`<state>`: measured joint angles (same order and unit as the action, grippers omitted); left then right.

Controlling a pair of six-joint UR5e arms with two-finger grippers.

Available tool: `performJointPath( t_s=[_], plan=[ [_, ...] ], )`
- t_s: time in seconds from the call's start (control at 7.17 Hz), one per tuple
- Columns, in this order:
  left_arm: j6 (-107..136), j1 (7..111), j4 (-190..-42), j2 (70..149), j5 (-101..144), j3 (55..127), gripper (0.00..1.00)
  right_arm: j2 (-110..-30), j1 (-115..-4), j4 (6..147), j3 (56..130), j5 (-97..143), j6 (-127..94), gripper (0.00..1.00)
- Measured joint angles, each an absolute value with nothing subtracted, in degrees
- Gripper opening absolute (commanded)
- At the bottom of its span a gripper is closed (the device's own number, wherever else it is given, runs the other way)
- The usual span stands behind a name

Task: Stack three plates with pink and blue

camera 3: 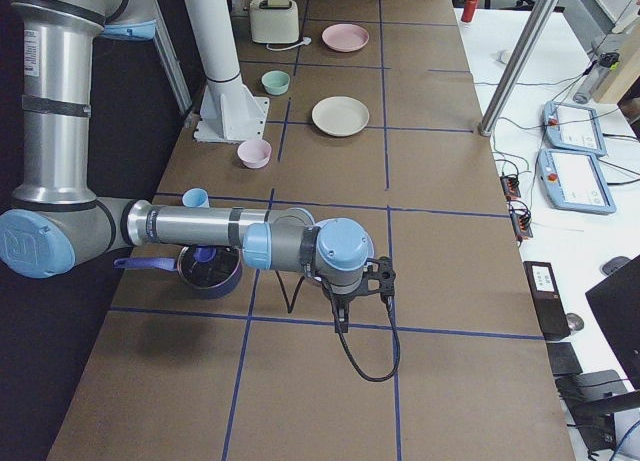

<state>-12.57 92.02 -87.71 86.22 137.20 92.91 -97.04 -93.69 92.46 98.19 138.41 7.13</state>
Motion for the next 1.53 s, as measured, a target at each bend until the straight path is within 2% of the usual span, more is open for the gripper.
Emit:
performJointPath(
  t_s=[1.53],
  plan=[
    [-10.17,91.8,-88.2,86.51,137.33,93.38,1.0,-97.36,-93.69,89.64,98.1,138.37,6.92,1.0]
  ],
)
